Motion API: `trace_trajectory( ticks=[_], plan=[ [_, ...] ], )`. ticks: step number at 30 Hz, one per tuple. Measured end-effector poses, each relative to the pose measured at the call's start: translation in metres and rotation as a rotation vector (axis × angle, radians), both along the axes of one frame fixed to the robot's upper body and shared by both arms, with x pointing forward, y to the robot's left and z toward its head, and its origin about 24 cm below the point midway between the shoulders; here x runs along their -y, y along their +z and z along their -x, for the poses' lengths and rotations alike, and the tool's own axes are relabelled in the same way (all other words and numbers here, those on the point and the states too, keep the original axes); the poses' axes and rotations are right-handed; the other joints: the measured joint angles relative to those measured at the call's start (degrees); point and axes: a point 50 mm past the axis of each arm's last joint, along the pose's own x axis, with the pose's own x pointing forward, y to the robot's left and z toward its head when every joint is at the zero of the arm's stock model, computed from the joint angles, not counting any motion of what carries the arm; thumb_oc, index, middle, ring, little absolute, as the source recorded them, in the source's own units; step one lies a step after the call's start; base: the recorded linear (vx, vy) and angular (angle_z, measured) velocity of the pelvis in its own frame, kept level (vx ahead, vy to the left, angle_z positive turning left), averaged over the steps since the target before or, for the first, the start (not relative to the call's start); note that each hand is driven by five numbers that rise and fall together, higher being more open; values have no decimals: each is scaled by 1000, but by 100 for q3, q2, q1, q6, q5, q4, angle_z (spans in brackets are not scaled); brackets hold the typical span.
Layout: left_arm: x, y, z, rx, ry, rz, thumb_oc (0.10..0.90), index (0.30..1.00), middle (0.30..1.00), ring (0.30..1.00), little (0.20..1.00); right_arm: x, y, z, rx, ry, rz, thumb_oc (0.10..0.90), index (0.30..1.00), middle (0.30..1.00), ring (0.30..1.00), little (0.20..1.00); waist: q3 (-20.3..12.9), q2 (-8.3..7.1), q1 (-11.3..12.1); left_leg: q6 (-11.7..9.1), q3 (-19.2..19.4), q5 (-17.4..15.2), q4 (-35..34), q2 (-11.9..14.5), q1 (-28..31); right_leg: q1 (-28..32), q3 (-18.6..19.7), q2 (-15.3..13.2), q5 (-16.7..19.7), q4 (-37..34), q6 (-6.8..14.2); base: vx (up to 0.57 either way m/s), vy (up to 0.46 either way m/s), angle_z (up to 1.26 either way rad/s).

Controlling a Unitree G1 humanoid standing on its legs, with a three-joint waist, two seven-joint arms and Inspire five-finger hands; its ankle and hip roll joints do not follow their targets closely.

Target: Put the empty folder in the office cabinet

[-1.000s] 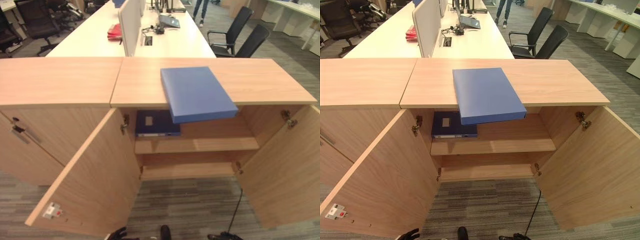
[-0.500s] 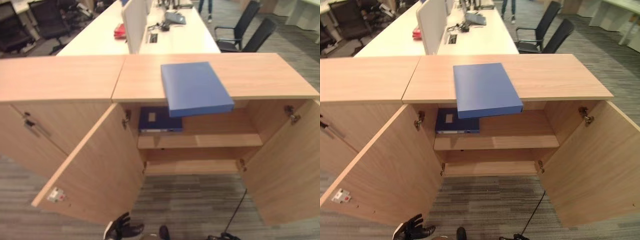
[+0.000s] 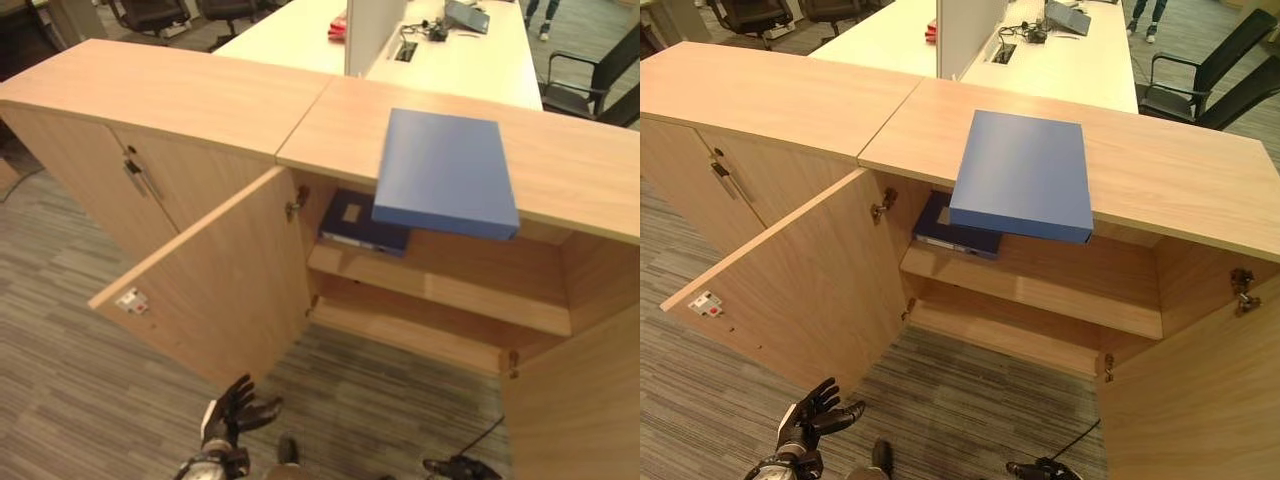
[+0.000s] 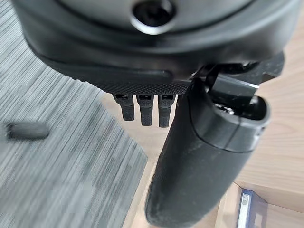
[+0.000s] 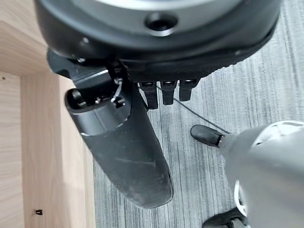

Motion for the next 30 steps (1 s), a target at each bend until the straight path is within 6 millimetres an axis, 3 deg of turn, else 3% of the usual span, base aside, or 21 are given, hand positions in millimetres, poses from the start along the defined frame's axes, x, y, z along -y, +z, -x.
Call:
trace_trajectory(
  ticks=[6, 11, 16, 18, 20, 24, 30],
  plan=[
    [-23, 35, -16, 124, 35, -234, 800, 900, 900, 900, 900, -27, -5, 0, 0, 5, -65, 800, 900, 900, 900, 900, -6, 52, 12, 4, 13, -5, -30, -25, 59, 74, 16, 8, 28, -129, 30, 37, -2, 0],
    [-40, 91, -34, 337, 90, -532, 800, 900, 900, 900, 900, -29, -5, -2, -4, 31, -41, 800, 900, 900, 900, 900, -11, 147, -4, -7, 144, -10, -29, 8, 131, 63, 157, 29, 17, -131, 47, 14, -7, -14],
    [-38, 131, -44, 503, 51, -746, 800, 900, 900, 900, 900, -29, -5, -1, -6, 42, -12, 800, 900, 900, 900, 900, -24, 138, 14, -9, 259, -10, -25, 15, 128, -16, 281, 40, 44, -130, 33, 3, -13, -12],
    [-35, 148, -50, 563, -5, -823, 800, 900, 900, 900, 900, -29, -5, -2, -9, 69, -2, 800, 900, 900, 900, 900, -28, 135, -26, -8, 299, -9, -24, 19, 143, -27, 323, 43, 97, -129, -36, 5, -8, -12],
    [-25, 178, -60, 710, -84, -930, 800, 900, 900, 900, 900, -29, -5, -2, -18, 92, 10, 800, 900, 900, 900, 900, -38, 140, -31, -8, 320, -9, -22, 15, 180, -11, 350, 38, 116, -102, -31, 6, -10, -7],
    [7, 223, -77, 966, -248, -987, 800, 900, 900, 900, 900, -28, -6, 0, -30, 96, 16, 800, 900, 900, 900, 900, -153, 194, -67, -7, 380, -10, -26, 12, 221, 0, 413, 31, 125, -108, -10, 3, -3, -6],
    [33, 233, -82, 1070, -387, -949, 800, 900, 900, 900, 900, -25, -6, 0, -37, 124, 33, 800, 900, 900, 900, 900, -248, 297, -362, -8, 505, -10, -27, 36, 320, -4, 548, 54, 148, -104, -15, 8, -5, -12]
  ],
)
